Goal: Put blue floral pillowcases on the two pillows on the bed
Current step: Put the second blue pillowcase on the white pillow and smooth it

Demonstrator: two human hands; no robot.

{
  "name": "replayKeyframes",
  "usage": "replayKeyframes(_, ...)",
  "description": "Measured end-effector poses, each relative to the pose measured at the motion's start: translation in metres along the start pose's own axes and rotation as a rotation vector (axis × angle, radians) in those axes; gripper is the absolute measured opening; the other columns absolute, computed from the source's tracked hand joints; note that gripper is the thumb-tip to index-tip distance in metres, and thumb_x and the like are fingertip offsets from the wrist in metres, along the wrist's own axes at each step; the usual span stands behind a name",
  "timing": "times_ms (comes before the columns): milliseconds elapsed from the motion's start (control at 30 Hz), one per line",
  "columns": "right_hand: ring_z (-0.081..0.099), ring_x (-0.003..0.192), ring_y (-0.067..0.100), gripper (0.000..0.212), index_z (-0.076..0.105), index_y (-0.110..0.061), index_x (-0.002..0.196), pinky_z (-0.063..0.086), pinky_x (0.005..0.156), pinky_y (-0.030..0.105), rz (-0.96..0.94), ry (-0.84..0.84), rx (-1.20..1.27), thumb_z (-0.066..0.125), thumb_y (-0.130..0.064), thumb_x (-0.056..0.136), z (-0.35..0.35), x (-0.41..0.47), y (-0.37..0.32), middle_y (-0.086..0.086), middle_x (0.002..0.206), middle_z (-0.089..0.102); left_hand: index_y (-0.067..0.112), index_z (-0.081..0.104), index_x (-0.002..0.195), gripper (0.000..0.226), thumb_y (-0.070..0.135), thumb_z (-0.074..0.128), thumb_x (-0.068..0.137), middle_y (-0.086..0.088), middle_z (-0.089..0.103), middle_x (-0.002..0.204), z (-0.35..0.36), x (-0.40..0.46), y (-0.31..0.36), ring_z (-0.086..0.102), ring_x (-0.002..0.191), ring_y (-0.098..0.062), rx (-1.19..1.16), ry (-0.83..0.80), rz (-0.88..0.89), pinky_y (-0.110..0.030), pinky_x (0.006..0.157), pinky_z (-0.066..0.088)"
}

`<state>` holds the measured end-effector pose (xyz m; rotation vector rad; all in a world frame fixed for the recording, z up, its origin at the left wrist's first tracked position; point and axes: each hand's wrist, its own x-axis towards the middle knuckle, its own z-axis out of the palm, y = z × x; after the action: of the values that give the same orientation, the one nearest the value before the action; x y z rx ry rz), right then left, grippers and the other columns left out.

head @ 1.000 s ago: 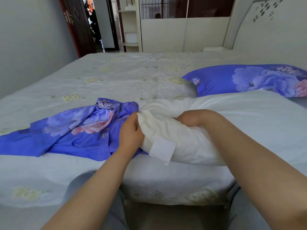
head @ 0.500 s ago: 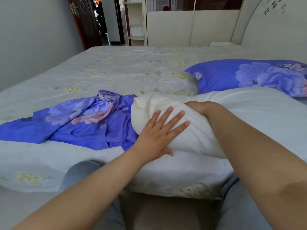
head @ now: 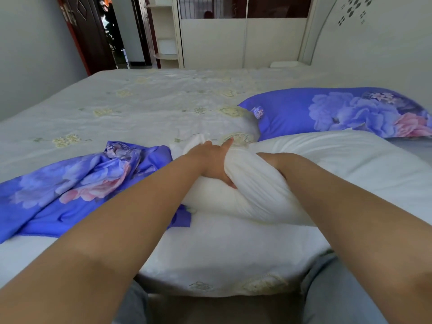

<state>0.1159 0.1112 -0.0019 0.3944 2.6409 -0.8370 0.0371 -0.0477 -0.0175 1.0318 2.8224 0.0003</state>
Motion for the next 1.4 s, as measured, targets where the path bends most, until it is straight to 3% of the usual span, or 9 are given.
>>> replayKeyframes(200,0.042,0.131,0.025,0.088,0.045,-0.009,0.138,0.03,0.106,0.034,-0.078,0.146,-0.12,0.018,-0.075,0.086,0.0,0.03,-0.024,0.01,0.144,0.044,0.029,0.051,0.131,0.069,0.056,0.072,0.071,0.006,0.057,0.129,0.01,0.031,-0.029,0.054,0.11,-0.013,-0.272,-0.2,-0.001,-0.028,0.092,0.039)
replayKeyframes(400,0.021,0.142,0.022,0.121,0.012,-0.023,0.149,0.022,0.114,0.036,-0.201,-0.084,-0.659,0.071,-0.073,0.056,-0.007,0.042,-0.035,-0.001,0.154,0.023,0.026,0.043,0.138,0.105,0.066,0.076,0.048,0.006,0.051,0.135,0.011,0.045,-0.045,0.049,0.121,-0.017,-0.406,-0.378,-0.144,-0.038,0.107,0.035)
replayKeyframes(567,0.004,0.146,0.021,0.112,0.005,-0.03,0.15,0.007,0.117,0.039,-0.138,-0.192,-0.784,0.073,-0.062,0.066,-0.012,0.067,-0.045,0.0,0.157,0.009,0.025,0.051,0.131,0.082,0.058,0.078,0.062,0.008,0.059,0.122,0.019,0.048,-0.056,0.056,0.11,-0.015,-0.49,-0.405,-0.186,-0.035,0.105,0.039)
replayKeyframes(700,0.011,0.144,0.019,0.104,0.009,-0.024,0.15,0.011,0.114,0.032,-0.106,-0.209,-0.793,0.072,-0.056,0.073,-0.013,0.081,-0.055,0.0,0.156,0.014,0.027,0.054,0.125,0.078,0.062,0.077,0.059,0.008,0.061,0.118,0.022,0.049,-0.059,0.058,0.108,-0.014,-0.52,-0.416,-0.192,-0.034,0.104,0.04)
replayKeyframes(833,0.009,0.145,0.015,0.148,-0.005,-0.025,0.151,0.009,0.118,0.035,-0.134,-0.26,-0.654,0.078,-0.073,0.038,-0.01,0.103,-0.046,-0.003,0.159,0.006,0.028,0.047,0.135,0.089,0.069,0.071,0.06,0.008,0.055,0.13,0.026,0.057,-0.064,0.053,0.116,-0.015,-0.536,-0.397,-0.206,-0.035,0.107,0.035)
replayKeyframes(967,0.004,0.146,0.016,0.146,-0.016,-0.031,0.148,0.007,0.119,0.037,-0.111,-0.211,-0.515,0.065,-0.082,0.038,-0.012,0.112,-0.029,-0.009,0.159,-0.001,0.026,0.045,0.137,0.092,0.072,0.067,0.061,0.005,0.054,0.132,0.026,0.063,-0.066,0.053,0.116,-0.016,-0.479,-0.378,-0.185,-0.033,0.105,0.036)
replayKeyframes(1133,0.003,0.146,0.014,0.172,-0.016,-0.023,0.149,0.004,0.119,0.035,-0.149,-0.236,-0.503,0.056,-0.094,0.01,-0.014,0.122,-0.026,-0.009,0.158,0.0,0.03,0.031,0.143,0.1,0.079,0.06,0.061,0.003,0.039,0.142,0.02,0.069,-0.059,0.036,0.131,-0.021,-0.258,-0.299,-0.137,-0.035,0.103,0.031)
replayKeyframes(1267,0.009,0.145,0.013,0.153,-0.008,-0.025,0.151,0.007,0.119,0.036,-0.109,-0.248,-0.488,0.064,-0.09,0.033,-0.015,0.134,-0.024,-0.01,0.158,0.006,0.03,0.035,0.141,0.079,0.062,0.064,0.076,0.011,0.046,0.136,0.014,0.073,-0.061,0.046,0.118,-0.008,-0.427,-0.494,-0.077,-0.023,0.1,0.029)
replayKeyframes(1400,0.022,0.141,0.012,0.113,0.016,-0.028,0.15,0.012,0.118,0.034,-0.158,-0.272,-0.435,0.049,-0.087,0.06,-0.014,0.143,-0.028,-0.008,0.153,0.024,0.031,0.026,0.143,0.111,0.079,0.068,0.052,0.011,0.04,0.139,0.018,0.086,-0.07,0.044,0.125,-0.016,-0.466,-0.463,-0.16,-0.035,0.109,0.031)
